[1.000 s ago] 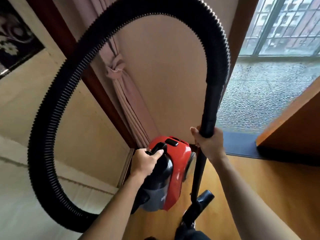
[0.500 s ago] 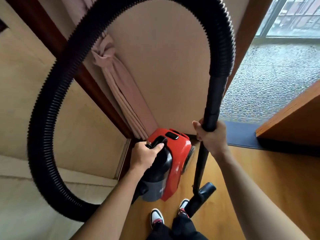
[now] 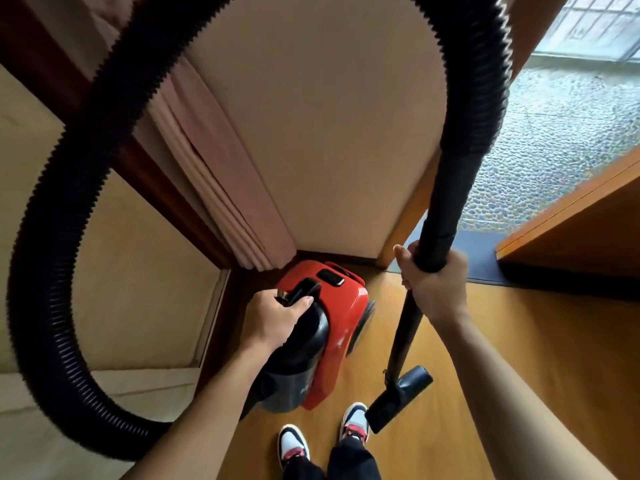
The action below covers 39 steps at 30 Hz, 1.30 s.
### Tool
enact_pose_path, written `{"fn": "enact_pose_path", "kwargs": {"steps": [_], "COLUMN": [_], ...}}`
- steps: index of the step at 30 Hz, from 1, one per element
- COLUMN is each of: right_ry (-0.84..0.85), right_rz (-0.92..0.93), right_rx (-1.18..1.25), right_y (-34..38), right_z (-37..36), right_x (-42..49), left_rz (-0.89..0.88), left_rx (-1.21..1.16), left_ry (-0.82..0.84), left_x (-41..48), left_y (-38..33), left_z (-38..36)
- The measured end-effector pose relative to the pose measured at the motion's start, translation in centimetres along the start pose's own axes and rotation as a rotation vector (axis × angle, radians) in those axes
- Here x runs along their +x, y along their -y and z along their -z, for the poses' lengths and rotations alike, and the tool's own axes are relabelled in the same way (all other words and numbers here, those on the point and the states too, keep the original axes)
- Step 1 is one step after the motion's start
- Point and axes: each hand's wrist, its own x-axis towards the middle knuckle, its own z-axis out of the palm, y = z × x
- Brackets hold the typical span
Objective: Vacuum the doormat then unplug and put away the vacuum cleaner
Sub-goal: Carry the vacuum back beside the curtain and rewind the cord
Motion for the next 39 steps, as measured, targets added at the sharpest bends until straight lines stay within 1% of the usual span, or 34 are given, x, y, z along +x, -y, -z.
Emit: {"fn": "enact_pose_path", "kwargs": {"steps": [4,8,15,19,22,24,28,30,32,34,35,39], "right_ry": [-0.034,-0.056,-0.108,-0.15,-0.138,-0.112,-0.031,0.048,0.169,0.226,0.22,0.095], "right_rz": [0.055,0.092,0.196,0.24,0.281,0.319,0.465,0.5,0.479,0.435,0.426,0.377], "right_rx": [-0.037,-0.042,-0.013,0.013,0.045,0.077,0.116,0.147,0.198,0.173,0.135,0.013], "right_y": [-5.6,-12.7,-22.9,-26.1,-27.1,-27.6,-29.4,-30.7,-32.0,-33.3,-34.0,-35.0], "right_z": [-1.5,-3.2,-5.8,-7.4,-8.3,-8.6,-8.7,-8.6,-8.9,-9.4,-9.6,-10.5], "right_x": [2.5,4.6,7.2,8.7,10.3,11.1,11.4,11.2,10.5,9.8,9.5,9.3], "left_rz": [-0.013,-0.02,-0.123,-0.174,-0.217,-0.244,-0.281,-0.289,-0.275,-0.248,-0.236,-0.241], "left_rx": [0.062,0.126,0.242,0.275,0.281,0.308,0.372,0.397,0.408,0.421,0.428,0.518], "left_ry": [0.031,0.062,0.034,0.029,0.013,0.013,0.027,0.036,0.048,0.063,0.077,0.143], "left_x": [4.9,10.4,17.9,21.2,23.6,25.1,28.0,28.8,29.5,29.8,29.9,30.5], "left_y": [4.2,8.7,16.8,19.7,21.6,22.9,25.5,26.7,27.7,28.6,28.9,30.4], "left_z": [-3.4,-8.4,-17.3,-20.4,-22.4,-23.5,-25.8,-26.5,-26.9,-27.0,-27.0,-27.5]}}
